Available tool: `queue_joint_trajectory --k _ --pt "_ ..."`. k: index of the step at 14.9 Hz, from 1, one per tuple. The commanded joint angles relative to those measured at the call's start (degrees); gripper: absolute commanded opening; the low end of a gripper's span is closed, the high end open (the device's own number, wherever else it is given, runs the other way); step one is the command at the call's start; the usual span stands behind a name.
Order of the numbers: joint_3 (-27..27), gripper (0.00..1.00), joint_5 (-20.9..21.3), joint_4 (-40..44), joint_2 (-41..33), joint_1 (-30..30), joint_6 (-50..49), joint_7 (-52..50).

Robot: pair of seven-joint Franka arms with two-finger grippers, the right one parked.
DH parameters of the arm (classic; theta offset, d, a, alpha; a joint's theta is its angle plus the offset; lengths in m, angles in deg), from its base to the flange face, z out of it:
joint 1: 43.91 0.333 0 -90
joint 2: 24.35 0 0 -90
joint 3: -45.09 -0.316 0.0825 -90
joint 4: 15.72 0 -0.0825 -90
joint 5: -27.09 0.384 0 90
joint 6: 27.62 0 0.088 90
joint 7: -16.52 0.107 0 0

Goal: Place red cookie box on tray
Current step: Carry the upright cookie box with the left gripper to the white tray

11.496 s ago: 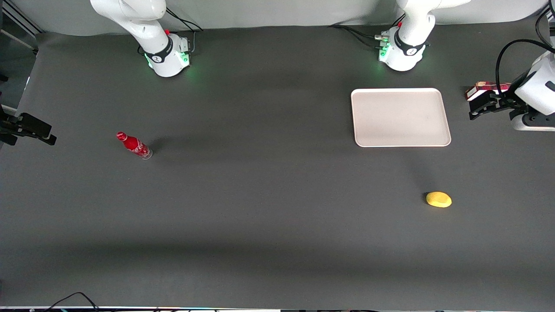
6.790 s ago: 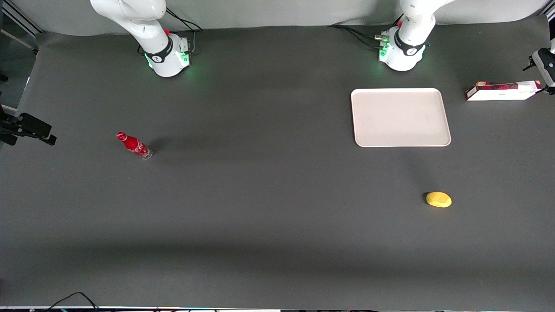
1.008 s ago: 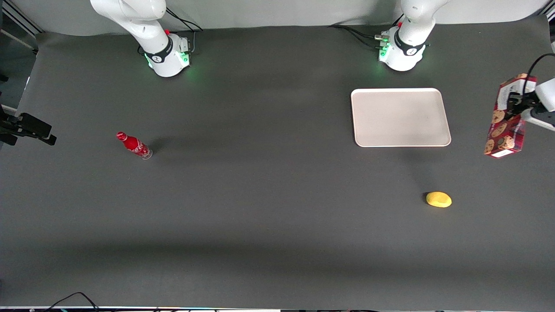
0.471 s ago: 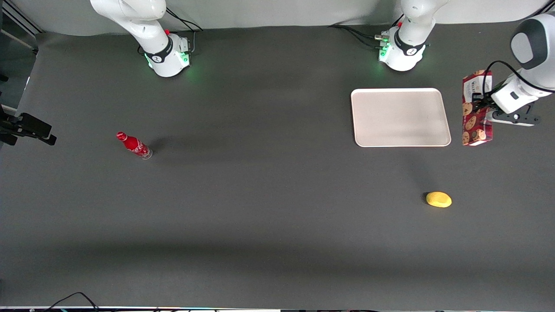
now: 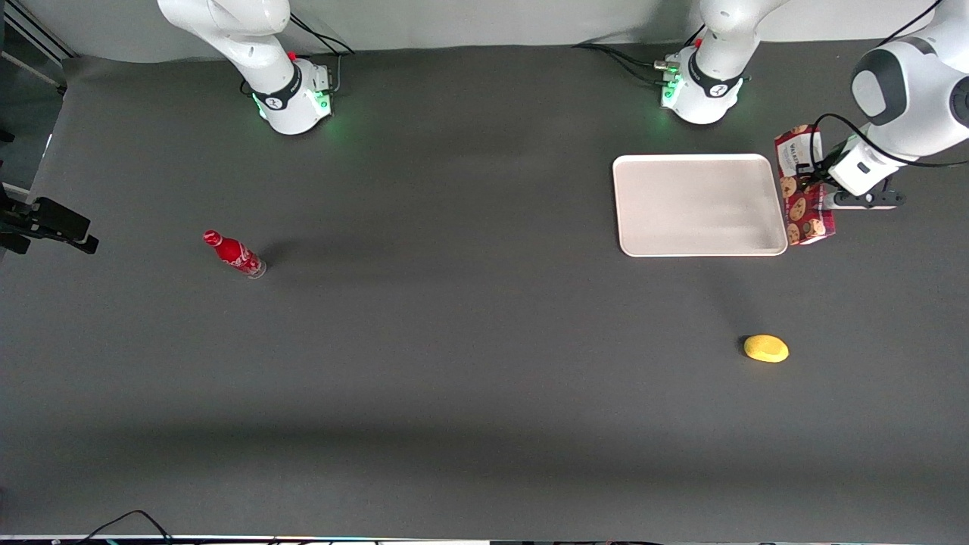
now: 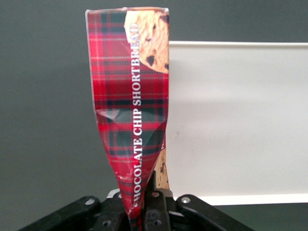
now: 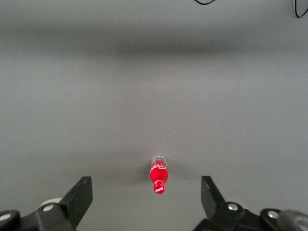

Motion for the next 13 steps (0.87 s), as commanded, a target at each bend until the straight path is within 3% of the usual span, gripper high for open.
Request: queue_joint_trajectory --k 1,8,13 --pt "-0.07 0.0 -1.64 -5.1 -2.83 -0.27 3.2 -2.19" --pt "0.1 0.0 -1.64 -10.38 -0.64 -0.89 14.63 -2.19" --pt "0.19 0.0 -1.64 -11.53 -0.37 -3.26 15.26 -1.58"
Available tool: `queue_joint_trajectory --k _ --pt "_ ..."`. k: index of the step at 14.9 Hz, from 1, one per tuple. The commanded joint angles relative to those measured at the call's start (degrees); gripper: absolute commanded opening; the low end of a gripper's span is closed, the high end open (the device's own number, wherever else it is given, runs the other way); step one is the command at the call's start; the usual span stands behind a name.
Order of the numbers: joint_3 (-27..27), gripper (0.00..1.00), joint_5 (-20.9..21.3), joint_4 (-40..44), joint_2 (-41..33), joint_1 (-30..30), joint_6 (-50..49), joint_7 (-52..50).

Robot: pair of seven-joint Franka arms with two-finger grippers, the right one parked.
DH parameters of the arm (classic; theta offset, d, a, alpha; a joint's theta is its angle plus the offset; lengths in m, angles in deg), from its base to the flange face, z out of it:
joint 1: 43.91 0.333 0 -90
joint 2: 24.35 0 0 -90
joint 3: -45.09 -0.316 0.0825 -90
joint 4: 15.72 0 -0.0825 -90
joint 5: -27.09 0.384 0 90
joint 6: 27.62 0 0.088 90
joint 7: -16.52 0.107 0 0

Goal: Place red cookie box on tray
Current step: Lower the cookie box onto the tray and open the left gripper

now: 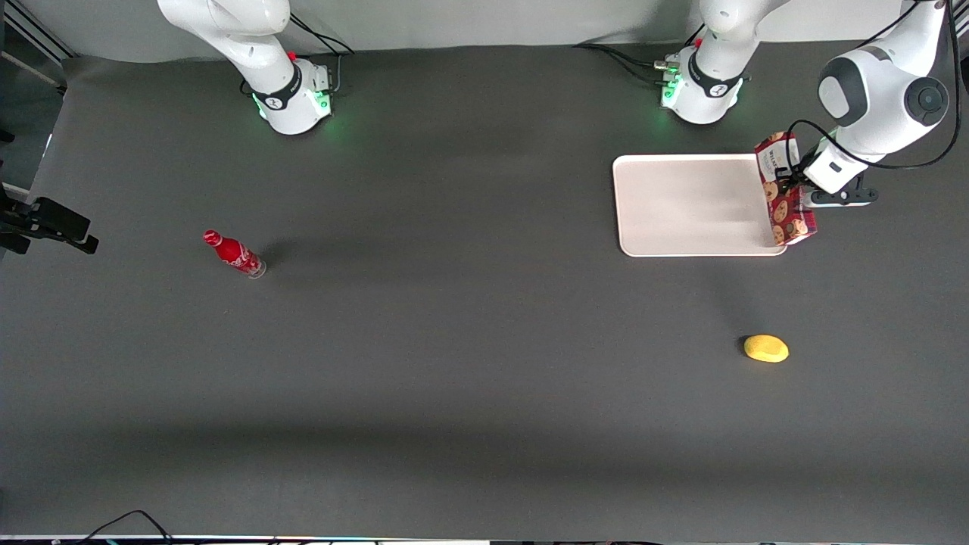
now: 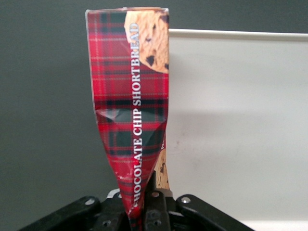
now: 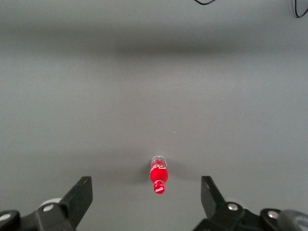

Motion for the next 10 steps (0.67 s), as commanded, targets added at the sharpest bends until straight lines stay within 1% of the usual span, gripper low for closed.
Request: queue_joint_trajectory --k 1,2,4,10 --pt "-0.05 0.0 -0.58 -4.02 -1.84 -3.75 2.37 -0.39" --pt "-0.05 0.0 -0.58 -4.98 -1.66 -4.98 3.94 -0.39" --pt "-0.14 0.0 -0.58 -6.31 -0.79 -5.08 6.32 -0.31" --pt "-0.14 0.0 -0.58 -6.4 0.36 -4.99 6.94 -0.22"
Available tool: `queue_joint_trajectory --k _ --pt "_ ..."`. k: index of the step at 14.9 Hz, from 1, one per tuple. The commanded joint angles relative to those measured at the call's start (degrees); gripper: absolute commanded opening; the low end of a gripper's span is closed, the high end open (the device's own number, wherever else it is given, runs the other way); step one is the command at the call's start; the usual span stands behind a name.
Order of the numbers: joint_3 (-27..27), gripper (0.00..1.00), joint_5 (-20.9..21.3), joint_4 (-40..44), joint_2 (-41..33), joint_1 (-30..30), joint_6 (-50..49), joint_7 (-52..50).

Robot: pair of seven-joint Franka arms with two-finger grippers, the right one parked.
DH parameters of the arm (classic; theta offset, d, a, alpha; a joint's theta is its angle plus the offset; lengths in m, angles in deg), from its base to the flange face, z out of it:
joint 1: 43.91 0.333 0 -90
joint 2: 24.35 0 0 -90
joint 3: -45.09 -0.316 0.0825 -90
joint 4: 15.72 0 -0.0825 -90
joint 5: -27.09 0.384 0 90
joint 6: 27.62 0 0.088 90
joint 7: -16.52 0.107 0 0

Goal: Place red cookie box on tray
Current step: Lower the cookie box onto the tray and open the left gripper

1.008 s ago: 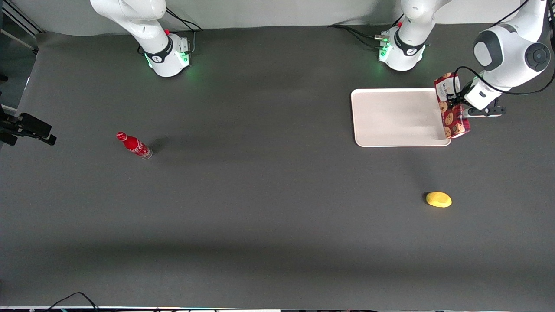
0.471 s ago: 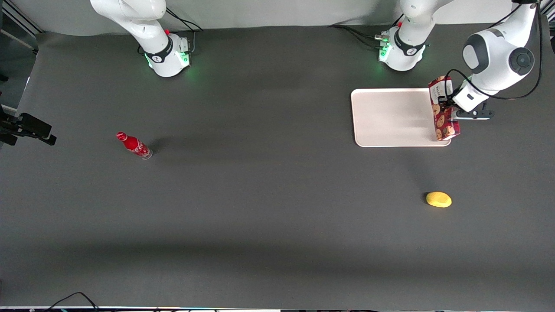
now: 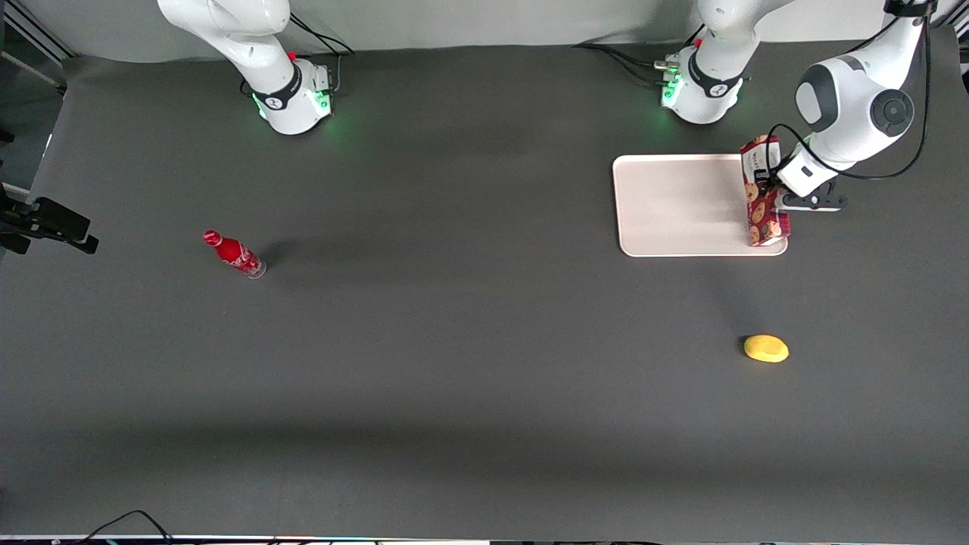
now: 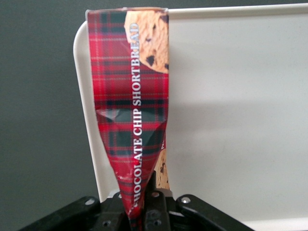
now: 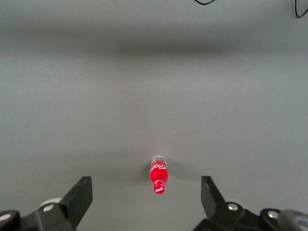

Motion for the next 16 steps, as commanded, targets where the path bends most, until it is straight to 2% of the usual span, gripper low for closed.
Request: queue_joint_trajectory --k 1,4,5,7,8,9,10,16 --pt "-0.24 0.0 -0.58 -4.06 -2.01 -0.83 3.7 -0.22" --pt "-0.24 0.0 -0.49 -3.89 -0.35 -0.92 6.07 -0.22" --pt "-0.24 0.12 -0.49 -3.89 0.36 -0.83 7.21 -0.22" --pt "-0.24 0.45 -0.49 -3.71 1.06 -0.92 7.49 -0.22" --pt "-0.24 0.58 -0.49 -3.62 1.24 -0.83 7.49 -0.22" --pt "-0.24 0.86 -0.49 -3.62 1.33 -0.92 7.49 -0.22" --pt "-0.24 1.0 -0.49 -3.45 1.33 -0.92 7.4 -0.22" --pt "-0.33 1.0 -0.4 -0.12 0.54 -0.83 4.69 -0.13"
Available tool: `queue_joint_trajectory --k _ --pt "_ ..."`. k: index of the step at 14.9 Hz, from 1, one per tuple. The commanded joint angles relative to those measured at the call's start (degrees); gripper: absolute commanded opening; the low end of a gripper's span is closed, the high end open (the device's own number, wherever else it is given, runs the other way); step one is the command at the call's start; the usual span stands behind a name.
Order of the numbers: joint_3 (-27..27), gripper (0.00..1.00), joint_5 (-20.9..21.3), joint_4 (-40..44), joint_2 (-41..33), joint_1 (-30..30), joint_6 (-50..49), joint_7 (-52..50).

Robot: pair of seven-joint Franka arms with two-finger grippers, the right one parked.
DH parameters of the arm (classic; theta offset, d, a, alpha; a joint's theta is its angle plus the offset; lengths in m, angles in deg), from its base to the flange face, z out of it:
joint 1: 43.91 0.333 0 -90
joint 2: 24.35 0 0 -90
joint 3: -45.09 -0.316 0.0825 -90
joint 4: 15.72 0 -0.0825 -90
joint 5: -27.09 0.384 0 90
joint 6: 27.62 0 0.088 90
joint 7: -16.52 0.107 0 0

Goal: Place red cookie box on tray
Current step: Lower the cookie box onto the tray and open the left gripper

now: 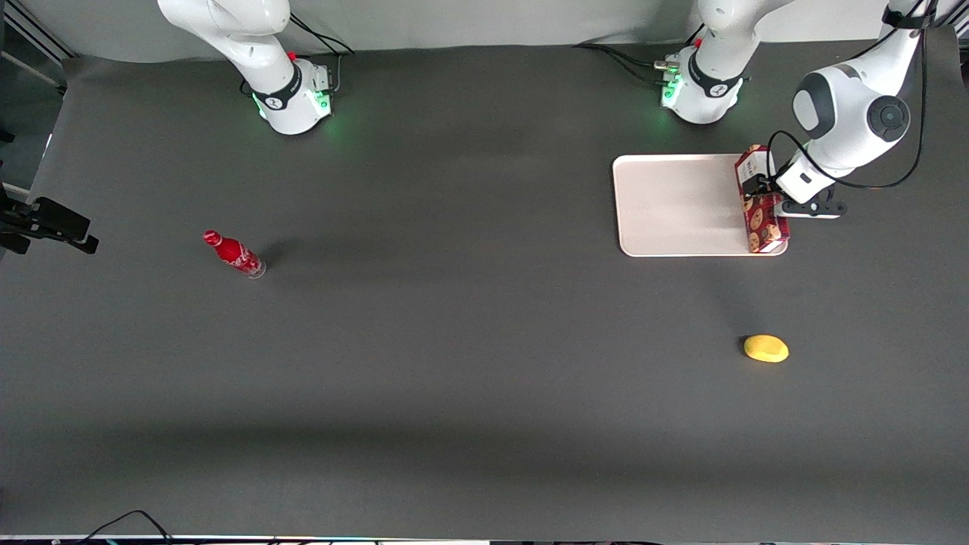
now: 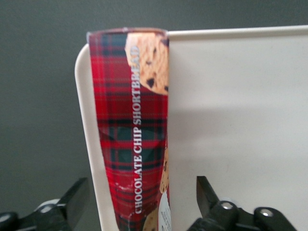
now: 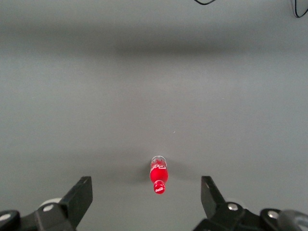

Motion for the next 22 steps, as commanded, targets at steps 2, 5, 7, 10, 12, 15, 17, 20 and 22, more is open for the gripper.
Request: queue_joint_trajectory --k 2,5,7,10,12,15,17,20,22 --pt "-0.37 1.0 -0.32 3.4 -2.97 -0.31 -4.73 -0.13" --pt "-0.29 1.0 -0.23 12.27 -5.95 -0.39 -17.54 -1.01" --pt "-0.02 1.0 0.38 21.31 -6.4 -0.56 -28.08 -1.1" --pt "0.24 1.0 2.23 33.19 -5.43 -1.0 -37.34 -1.27" --pt "1.11 1.0 2.23 38.47 -4.73 -1.09 -40.86 -1.45" --pt "2.53 1.0 2.23 48.56 -0.18 -1.09 -44.73 -1.28" --pt "2.7 1.0 2.23 57.26 3.95 -1.27 -50.08 -1.27" --pt "0.7 1.0 2.32 63.89 7.14 -7.74 -56.42 -5.38" --pt "-6.58 1.0 2.76 64.77 7.31 -15.38 -56.79 -6.98"
